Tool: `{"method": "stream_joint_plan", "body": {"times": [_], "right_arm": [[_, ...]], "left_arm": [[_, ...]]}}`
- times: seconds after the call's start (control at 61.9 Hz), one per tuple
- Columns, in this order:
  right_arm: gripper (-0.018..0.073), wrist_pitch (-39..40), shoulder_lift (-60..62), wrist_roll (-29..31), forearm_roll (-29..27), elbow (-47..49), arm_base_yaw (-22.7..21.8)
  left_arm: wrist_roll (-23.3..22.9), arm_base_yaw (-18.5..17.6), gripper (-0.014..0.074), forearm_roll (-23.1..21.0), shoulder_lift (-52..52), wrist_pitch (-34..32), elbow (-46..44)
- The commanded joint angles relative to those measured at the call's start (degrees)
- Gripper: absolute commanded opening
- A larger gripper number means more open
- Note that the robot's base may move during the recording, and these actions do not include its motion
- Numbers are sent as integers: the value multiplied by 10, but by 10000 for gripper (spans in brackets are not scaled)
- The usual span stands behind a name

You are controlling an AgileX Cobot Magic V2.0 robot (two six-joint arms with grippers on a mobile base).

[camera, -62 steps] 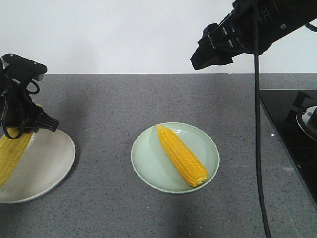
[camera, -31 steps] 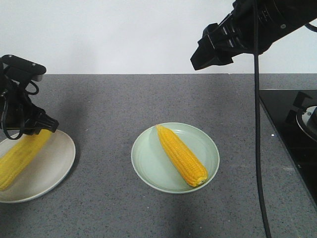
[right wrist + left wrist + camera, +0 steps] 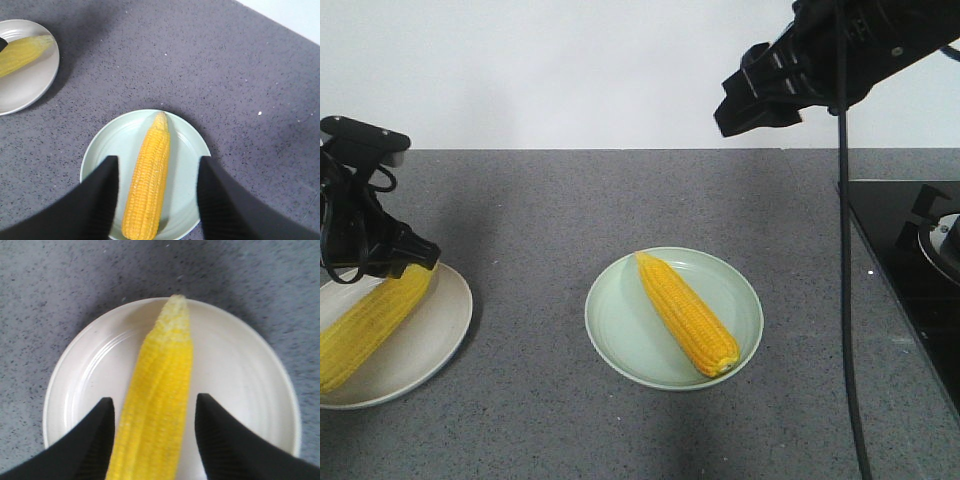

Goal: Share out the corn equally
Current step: 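Open the left gripper to release the cob and raise it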

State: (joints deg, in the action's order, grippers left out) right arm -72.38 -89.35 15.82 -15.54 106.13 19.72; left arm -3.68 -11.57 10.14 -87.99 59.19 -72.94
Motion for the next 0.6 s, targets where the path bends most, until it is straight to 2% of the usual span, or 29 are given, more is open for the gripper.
{"method": "stream_joint_plan", "body": {"times": [0.0, 0.162, 0.275, 0.339, 0.453, 0.582], "right_arm": [[193, -8, 52, 19, -15, 15, -3], [-13, -3, 104, 42, -18, 14, -3], [-11, 21, 154, 57, -37, -16, -3], [-10, 43, 196, 67, -55, -56, -3], [-8, 103, 285, 103, -82, -175, -3], [-8, 194, 403, 112, -64, -348, -3]], "left_arm": [[13, 0, 277, -32, 53, -14, -13], [48, 0, 139, -87, 112, -38, -13], [81, -1, 36, -146, 169, -63, -13], [119, -1, -9, -198, 211, -86, -5], [187, -1, -8, -286, 293, -141, 32], [260, -1, -8, -341, 390, -193, 103]]}}
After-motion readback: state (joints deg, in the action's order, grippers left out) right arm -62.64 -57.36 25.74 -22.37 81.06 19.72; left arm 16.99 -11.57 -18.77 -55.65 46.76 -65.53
